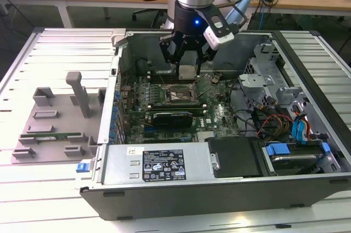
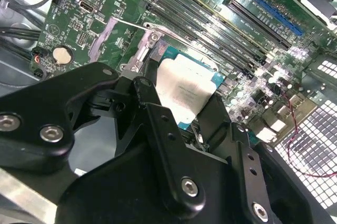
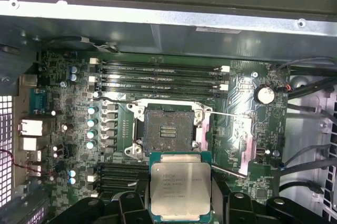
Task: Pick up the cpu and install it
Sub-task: 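Pick up the cpu and move it towards the insertion slot, then place the cpu into insertion slot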
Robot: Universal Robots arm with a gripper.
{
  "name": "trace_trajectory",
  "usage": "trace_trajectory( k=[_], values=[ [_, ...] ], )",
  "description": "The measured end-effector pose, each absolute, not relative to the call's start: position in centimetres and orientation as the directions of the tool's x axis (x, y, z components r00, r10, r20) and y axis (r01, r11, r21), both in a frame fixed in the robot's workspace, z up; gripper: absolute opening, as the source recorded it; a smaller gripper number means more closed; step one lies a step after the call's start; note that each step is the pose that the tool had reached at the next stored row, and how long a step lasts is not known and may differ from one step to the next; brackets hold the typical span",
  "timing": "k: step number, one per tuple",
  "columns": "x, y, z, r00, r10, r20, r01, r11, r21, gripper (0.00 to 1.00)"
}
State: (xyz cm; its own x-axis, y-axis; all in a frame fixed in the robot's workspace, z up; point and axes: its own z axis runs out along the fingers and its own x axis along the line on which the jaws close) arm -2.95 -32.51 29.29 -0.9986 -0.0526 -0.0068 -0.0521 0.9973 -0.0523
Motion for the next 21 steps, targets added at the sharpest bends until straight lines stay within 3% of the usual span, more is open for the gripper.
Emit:
trace_trajectory(
  k=[21],
  values=[
    [-2.94, -32.51, 28.95, -0.999, -0.052, -0.007, -0.051, 0.997, -0.053, 0.55]
  ],
)
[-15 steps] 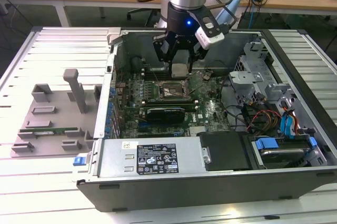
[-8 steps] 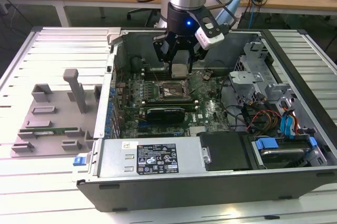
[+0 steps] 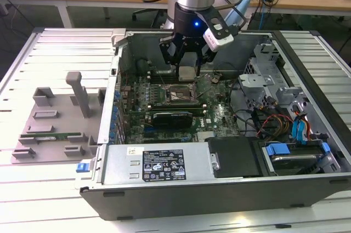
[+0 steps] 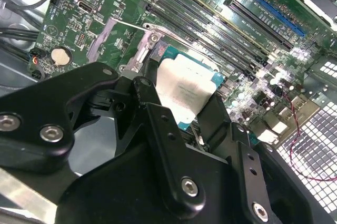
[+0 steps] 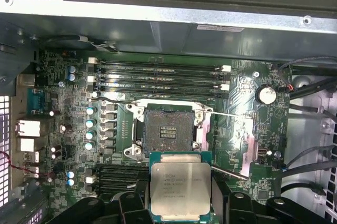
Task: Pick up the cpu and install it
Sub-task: 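Place the cpu into insertion slot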
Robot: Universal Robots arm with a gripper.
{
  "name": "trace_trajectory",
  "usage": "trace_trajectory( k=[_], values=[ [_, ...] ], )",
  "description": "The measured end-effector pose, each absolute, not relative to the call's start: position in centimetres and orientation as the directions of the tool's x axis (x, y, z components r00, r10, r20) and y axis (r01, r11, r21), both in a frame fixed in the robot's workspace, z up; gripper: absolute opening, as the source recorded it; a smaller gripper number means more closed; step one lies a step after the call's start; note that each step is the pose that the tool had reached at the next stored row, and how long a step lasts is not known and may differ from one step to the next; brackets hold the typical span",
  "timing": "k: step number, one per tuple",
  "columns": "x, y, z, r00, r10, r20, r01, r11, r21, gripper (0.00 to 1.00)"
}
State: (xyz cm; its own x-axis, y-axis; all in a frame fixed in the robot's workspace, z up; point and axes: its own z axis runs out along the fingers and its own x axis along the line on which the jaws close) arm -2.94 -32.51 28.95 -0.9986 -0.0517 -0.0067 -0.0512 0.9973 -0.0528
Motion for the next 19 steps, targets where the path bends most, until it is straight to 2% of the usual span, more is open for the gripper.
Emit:
trace_trajectory(
  k=[19],
  values=[
    [-2.94, -32.51, 28.94, -0.987, 0.158, -0.007, 0.158, 0.985, -0.066, 0.55]
  ],
)
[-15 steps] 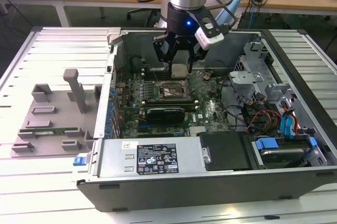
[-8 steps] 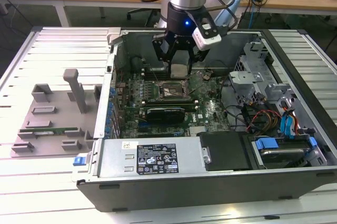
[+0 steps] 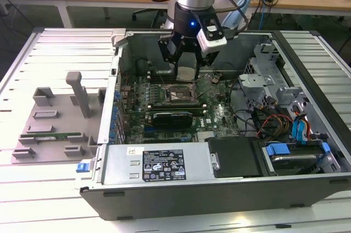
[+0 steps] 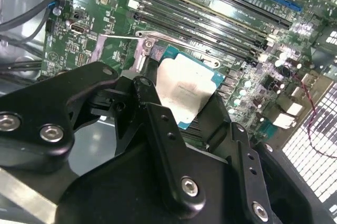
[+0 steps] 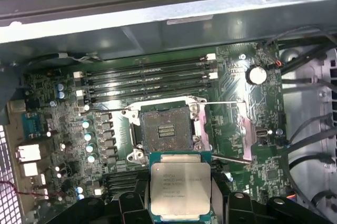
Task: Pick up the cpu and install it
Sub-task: 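Place the cpu into insertion slot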
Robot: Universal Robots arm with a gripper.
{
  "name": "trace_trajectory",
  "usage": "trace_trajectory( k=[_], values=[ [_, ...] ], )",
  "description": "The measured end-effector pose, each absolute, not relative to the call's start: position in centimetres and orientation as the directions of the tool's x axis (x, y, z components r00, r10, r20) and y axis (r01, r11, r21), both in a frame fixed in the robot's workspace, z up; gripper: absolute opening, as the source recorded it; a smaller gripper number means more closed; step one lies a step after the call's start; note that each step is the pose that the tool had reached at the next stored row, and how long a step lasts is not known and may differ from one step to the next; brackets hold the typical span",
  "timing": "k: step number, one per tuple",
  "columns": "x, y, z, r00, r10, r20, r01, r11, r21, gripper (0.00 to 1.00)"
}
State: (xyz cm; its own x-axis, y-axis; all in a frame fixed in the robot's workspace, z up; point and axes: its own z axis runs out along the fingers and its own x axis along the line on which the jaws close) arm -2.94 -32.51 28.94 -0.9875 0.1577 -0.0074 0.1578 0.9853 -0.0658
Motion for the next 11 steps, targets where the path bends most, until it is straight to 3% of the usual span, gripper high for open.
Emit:
trace_trajectory(
  k=[11],
  values=[
    [-2.94, -32.51, 28.94, -0.959, 0.282, -0.010, 0.282, 0.956, -0.077, 0.55]
  ],
)
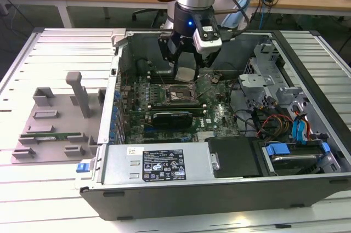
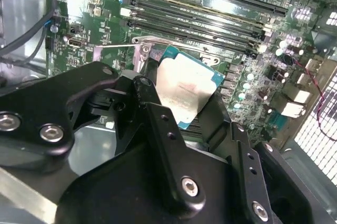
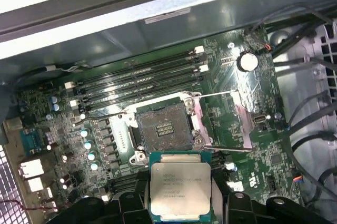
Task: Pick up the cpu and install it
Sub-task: 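Place the cpu into insertion slot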
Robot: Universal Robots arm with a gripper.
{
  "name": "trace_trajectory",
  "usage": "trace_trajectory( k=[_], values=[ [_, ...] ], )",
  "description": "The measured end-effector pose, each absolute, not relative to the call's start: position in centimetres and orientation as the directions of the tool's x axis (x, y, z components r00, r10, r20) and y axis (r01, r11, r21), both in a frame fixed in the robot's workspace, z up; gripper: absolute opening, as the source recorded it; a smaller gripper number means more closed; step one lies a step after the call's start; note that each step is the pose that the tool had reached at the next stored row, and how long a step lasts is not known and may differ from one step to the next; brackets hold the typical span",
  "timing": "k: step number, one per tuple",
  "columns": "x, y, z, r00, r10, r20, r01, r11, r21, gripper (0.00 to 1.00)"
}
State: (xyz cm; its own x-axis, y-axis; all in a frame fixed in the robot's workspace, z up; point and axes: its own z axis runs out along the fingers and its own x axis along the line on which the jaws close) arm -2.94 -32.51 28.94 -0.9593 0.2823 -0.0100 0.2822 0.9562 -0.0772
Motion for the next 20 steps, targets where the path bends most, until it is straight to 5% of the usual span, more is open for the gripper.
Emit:
trace_trajectory(
  k=[20],
  values=[
    [-2.94, -32.51, 28.91, -0.897, 0.443, -0.014, 0.442, 0.893, -0.088, 0.55]
  ],
)
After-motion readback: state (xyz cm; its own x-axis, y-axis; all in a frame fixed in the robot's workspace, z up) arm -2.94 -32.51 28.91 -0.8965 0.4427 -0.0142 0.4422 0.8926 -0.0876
